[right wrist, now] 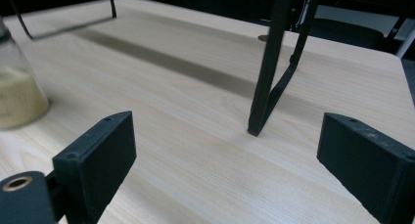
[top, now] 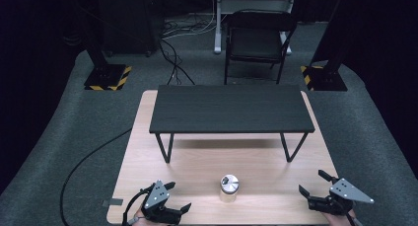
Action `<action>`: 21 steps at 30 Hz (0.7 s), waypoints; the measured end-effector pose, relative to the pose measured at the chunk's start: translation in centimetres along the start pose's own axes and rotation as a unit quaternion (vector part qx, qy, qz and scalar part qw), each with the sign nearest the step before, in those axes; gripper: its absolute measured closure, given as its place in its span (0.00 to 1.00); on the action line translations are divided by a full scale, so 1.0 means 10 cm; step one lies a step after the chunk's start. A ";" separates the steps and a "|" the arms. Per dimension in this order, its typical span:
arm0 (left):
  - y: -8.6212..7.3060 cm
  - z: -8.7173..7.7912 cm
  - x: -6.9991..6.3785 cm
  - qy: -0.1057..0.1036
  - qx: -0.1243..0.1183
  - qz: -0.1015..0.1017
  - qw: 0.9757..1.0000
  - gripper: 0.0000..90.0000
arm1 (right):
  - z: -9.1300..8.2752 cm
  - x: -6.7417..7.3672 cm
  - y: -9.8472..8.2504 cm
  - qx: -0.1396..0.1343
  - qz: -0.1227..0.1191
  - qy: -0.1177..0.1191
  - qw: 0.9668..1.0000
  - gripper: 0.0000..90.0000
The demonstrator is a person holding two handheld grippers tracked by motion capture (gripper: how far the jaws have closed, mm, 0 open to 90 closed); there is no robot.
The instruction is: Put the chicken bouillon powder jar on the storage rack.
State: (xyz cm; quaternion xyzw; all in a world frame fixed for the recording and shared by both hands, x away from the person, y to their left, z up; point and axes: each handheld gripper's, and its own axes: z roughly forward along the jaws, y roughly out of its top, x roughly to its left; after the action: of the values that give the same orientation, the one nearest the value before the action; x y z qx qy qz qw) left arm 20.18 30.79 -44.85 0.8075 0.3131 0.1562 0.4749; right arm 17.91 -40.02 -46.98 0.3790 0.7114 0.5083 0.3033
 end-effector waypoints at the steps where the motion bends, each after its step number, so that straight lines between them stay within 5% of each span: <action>1: 0.00 0.01 0.01 -0.005 0.003 0.003 1.000 0.09 | -0.01 -0.02 -0.02 -0.001 0.006 -0.001 1.000 0.08; 5: 0.01 0.03 0.02 -0.020 0.006 0.014 1.000 0.09 | 0.00 -0.04 -0.02 0.010 0.012 -0.009 1.000 0.08; 21: 0.24 0.16 -0.05 -0.027 0.028 0.026 0.999 0.10 | 0.11 -0.01 0.04 0.041 -0.008 -0.005 0.999 0.08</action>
State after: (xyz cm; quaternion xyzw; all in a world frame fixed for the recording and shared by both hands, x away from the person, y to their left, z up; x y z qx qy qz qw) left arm 21.56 28.52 -43.58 0.8322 0.2828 0.1377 0.4566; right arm 18.95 -39.54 -46.95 0.3879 0.7331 0.4746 0.2947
